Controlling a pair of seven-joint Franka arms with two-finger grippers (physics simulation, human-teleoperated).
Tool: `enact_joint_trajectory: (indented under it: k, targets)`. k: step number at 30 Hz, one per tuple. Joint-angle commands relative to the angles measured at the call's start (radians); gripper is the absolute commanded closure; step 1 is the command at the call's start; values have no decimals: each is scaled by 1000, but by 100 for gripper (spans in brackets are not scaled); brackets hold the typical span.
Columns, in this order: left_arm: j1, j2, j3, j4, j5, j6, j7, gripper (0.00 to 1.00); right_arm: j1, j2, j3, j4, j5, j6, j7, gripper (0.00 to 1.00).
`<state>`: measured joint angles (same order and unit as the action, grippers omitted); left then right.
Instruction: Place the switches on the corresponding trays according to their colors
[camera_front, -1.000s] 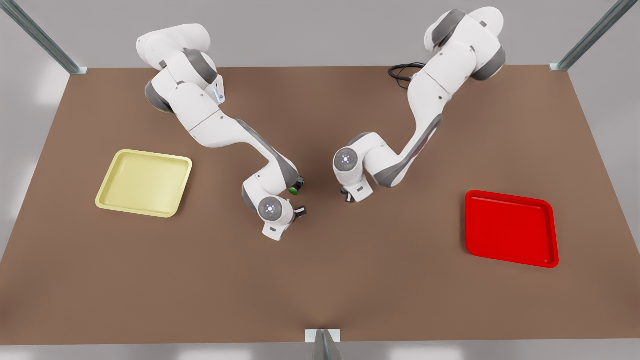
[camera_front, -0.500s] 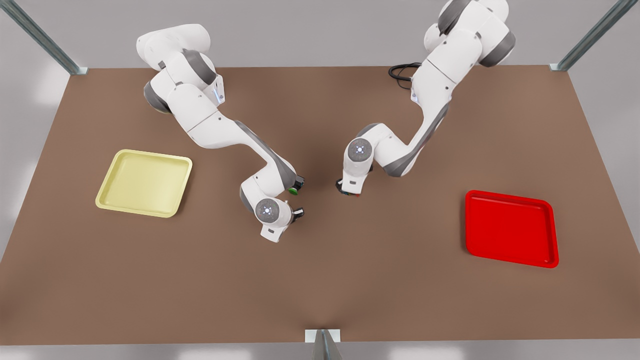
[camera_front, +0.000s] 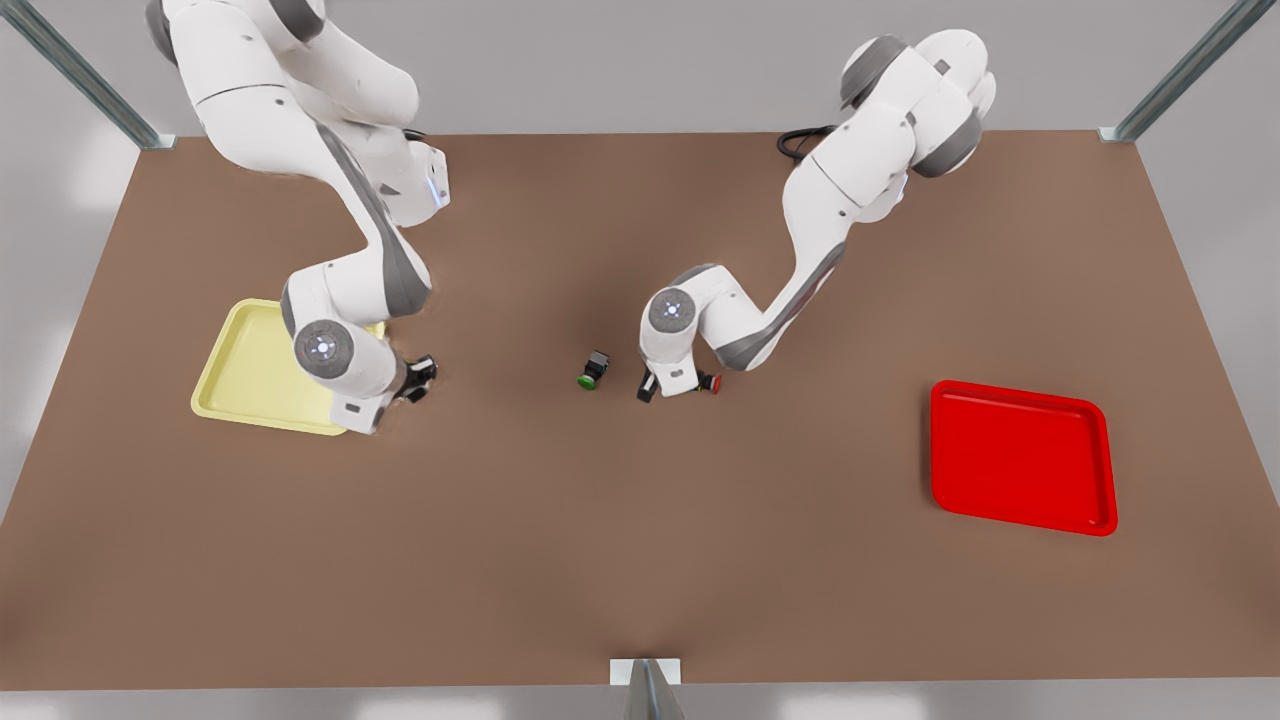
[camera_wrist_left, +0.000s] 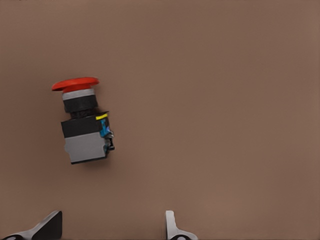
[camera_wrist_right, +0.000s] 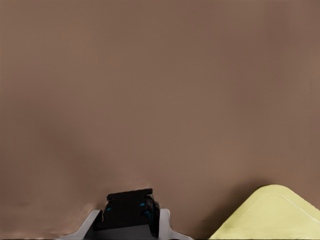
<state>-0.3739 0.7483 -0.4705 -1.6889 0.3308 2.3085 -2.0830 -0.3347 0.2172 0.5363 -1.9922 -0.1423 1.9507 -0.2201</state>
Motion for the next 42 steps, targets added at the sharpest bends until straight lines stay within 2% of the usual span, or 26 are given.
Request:
enact_joint_trajectory:
  k: [1,4,6,7,9,10,13,15,16,17,18,20,21,22,23,24,25,26,28,31,35,42]
  targets:
    - [0,3,1,0,59,0,0,0,-16,-34,-2,-29,23,-7,-42,54]
    - [33,-7,3,-17,97,-1,0,0,-207,-157,-10,-134,23,-39,-278,51]
    - [52,-56,0,-48,122,-15,130,0,-282,-159,-13,-148,21,-38,-355,49]
    - [53,-72,0,-69,123,-18,155,0,-279,-160,-12,-158,21,-38,-341,0]
    - [55,-106,-2,-133,126,-17,336,0,-283,-160,-12,-158,21,-38,-343,0]
    - [55,-110,-2,-155,125,-24,662,0,-282,-160,-12,-158,21,-36,-343,0]
    - [55,-130,19,-124,119,-27,1314,1,-282,-162,-12,-151,21,-38,-355,0]
    - [50,-121,-6,-2,110,-236,1699,1,-261,-170,4,-68,24,-88,-341,0]
    - [50,-126,-11,0,90,-268,1713,1,-182,-154,24,44,23,-167,-208,0]
    - [50,-126,-5,-5,11,-291,1629,0,-124,-141,24,147,24,-254,-142,0]
    - [52,-126,-2,-23,10,-265,1375,0,-126,-130,22,263,21,-340,-140,0]
    - [52,-132,-2,-66,13,-175,1141,0,-52,-25,21,490,10,-463,-38,0]
    - [52,-129,1,-66,11,-172,953,0,158,-18,-178,549,6,-496,22,0]
    - [52,-136,1,-80,17,-172,828,0,473,-65,-582,583,116,-558,48,0]
    - [49,-142,1,-81,8,-184,762,0,485,-180,-601,511,121,-543,82,0]
    - [43,-139,1,-81,5,-169,537,0,488,-427,-579,209,103,-368,223,0]
    - [35,-133,1,-81,-10,-123,318,0,476,-498,-578,92,96,-317,242,0]
    - [33,-135,1,-83,-12,-103,124,0,461,-489,-585,93,95,-297,242,0]
    - [20,-132,1,-156,-16,55,-116,0,436,-483,-588,112,95,-334,242,0]
    - [9,-135,26,-250,31,204,-258,0,387,-453,-588,109,96,-316,237,0]
    - [-20,-95,24,-221,145,215,-367,0,396,-392,-584,107,92,-220,237,0]
    - [-20,-99,44,-224,229,170,-361,0,399,-394,-573,105,96,-234,237,0]
